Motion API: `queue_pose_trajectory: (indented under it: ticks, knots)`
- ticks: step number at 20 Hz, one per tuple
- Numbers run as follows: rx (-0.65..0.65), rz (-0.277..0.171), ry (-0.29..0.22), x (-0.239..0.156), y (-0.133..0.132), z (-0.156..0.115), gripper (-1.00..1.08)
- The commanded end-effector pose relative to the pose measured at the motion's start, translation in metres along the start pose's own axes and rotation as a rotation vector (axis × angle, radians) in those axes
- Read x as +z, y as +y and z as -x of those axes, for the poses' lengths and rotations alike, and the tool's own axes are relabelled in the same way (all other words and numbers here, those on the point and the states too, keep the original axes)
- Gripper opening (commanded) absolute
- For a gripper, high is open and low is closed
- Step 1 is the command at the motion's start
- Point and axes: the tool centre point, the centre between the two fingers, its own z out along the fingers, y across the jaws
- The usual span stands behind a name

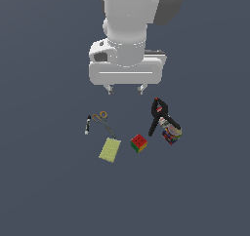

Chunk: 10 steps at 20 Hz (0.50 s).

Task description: Pick up a designated object from a clutter of objects.

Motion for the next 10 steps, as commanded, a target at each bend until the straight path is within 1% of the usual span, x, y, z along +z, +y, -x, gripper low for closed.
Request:
queue_pose_trajectory:
  ticks: [1, 4, 8, 10]
  knots:
    - [0.0, 0.0, 0.0, 0.0, 0.0, 0.0, 1.0]
    - [0.009, -0.003, -0.002, 0.0, 0.005, 0.0, 1.0]
    - [0.042, -0.013, -0.007, -0.002, 0.023, 0.001, 1.0]
    - [0.051, -0.016, -0.009, -0.002, 0.028, 0.001, 1.0]
